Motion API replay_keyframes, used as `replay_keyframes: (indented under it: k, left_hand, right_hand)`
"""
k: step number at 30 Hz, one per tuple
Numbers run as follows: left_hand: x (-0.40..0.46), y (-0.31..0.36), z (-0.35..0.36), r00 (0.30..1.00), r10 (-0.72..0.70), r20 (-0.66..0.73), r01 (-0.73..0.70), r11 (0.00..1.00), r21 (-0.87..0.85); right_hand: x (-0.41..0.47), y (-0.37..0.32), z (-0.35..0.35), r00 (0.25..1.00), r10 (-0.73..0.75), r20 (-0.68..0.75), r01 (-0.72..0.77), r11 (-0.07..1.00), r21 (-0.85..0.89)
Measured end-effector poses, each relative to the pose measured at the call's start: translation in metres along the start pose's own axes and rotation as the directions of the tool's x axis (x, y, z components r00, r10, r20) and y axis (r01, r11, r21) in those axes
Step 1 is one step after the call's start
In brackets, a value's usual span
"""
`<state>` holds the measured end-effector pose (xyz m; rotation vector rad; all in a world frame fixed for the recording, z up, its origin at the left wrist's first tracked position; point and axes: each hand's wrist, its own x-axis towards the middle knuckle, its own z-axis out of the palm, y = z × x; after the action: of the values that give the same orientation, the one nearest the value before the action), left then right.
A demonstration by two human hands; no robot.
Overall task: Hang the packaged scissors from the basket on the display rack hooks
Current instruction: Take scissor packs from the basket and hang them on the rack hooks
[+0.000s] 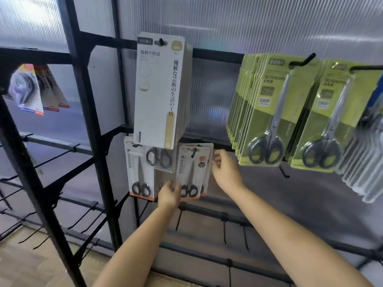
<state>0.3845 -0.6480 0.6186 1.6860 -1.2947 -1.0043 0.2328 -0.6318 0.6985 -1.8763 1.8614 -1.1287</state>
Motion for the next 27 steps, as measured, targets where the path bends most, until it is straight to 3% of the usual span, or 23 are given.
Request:
replay_keyframes:
  k: [5,10,14,19,27]
  left_hand:
    - [-0.033,-0.010,-0.002,0.997,0.059,0.053,-0.069,0.978,0.198]
    - [-0.087,0.002,-0.012,0.932,0.295,0.210,-0.357,0.846,0.397]
    - [-0.139,0.019,-0.015,0.822,0.443,0.359,-0.568,0.692,0.446]
    - [-0.215,0.031,0.015,0.656,0.536,0.531,-0.749,0.551,0.370]
    - [-0.368,0.024,0.111,0.276,0.482,0.832,-0.928,0.359,0.099]
  right_hand:
    - [-0.044,0.007,-0.010,0.996,0.009,0.087,0.012,0.971,-0.240]
    - [-0.106,-0.001,-0.025,0.993,0.052,0.102,-0.012,0.935,-0.354]
    - [-0.168,-0.009,-0.048,0.995,0.100,0.026,-0.081,0.910,-0.407]
    - [-0.262,0.010,-0.088,0.975,0.200,-0.099,-0.222,0.845,-0.486]
    - [-0.444,0.060,-0.181,0.780,0.489,-0.391,-0.625,0.644,-0.442]
